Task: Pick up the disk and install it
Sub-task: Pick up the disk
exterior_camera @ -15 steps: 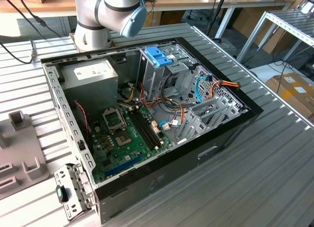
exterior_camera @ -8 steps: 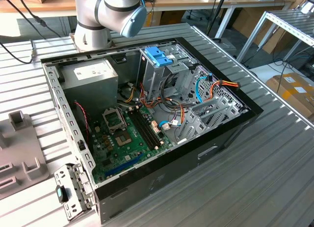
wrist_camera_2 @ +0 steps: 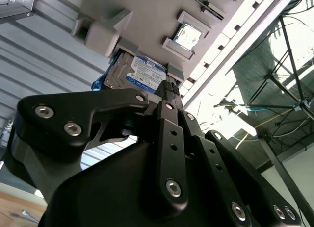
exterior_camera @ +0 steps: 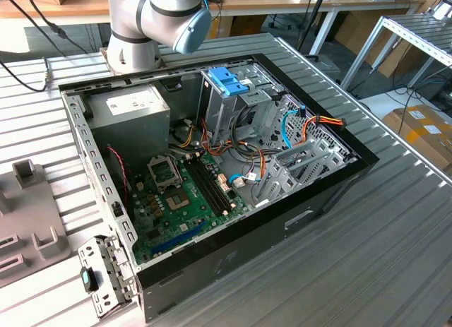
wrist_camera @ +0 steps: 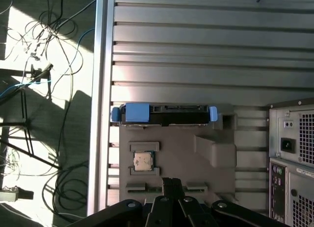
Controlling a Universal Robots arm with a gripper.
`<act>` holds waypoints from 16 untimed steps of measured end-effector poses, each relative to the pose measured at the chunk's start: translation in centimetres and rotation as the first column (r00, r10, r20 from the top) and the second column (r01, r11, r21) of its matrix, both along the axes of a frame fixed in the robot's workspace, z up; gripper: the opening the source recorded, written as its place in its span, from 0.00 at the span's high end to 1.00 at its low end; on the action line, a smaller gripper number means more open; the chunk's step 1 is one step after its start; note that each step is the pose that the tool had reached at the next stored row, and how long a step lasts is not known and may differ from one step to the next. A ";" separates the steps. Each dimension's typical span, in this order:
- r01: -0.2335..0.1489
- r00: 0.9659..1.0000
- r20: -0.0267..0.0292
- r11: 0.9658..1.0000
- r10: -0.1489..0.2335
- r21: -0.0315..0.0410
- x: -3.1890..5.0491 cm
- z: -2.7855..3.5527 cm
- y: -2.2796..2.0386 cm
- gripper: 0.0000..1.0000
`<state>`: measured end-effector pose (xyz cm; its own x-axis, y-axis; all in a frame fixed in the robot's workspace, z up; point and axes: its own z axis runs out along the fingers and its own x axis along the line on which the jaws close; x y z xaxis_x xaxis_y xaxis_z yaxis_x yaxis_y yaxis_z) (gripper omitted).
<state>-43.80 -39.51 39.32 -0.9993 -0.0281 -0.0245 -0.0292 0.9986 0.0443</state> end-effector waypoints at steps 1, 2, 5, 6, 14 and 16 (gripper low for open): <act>-0.002 1.000 0.000 1.000 0.002 0.000 0.00 0.00 0.00 0.89; -0.004 1.000 0.000 1.000 0.004 0.000 0.00 0.00 0.00 0.89; -0.012 1.000 0.000 1.000 0.012 0.000 0.00 0.00 0.00 0.89; -0.014 1.000 0.000 1.000 0.014 0.000 0.00 0.00 0.00 0.89; -0.032 0.999 0.000 0.999 0.032 0.000 0.00 0.00 0.00 0.89; -0.035 0.999 0.000 0.999 0.035 0.000 0.00 0.00 0.00 0.89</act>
<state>-43.80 -39.51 39.33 -0.9977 -0.0633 -0.0245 -0.0644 0.9969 0.0443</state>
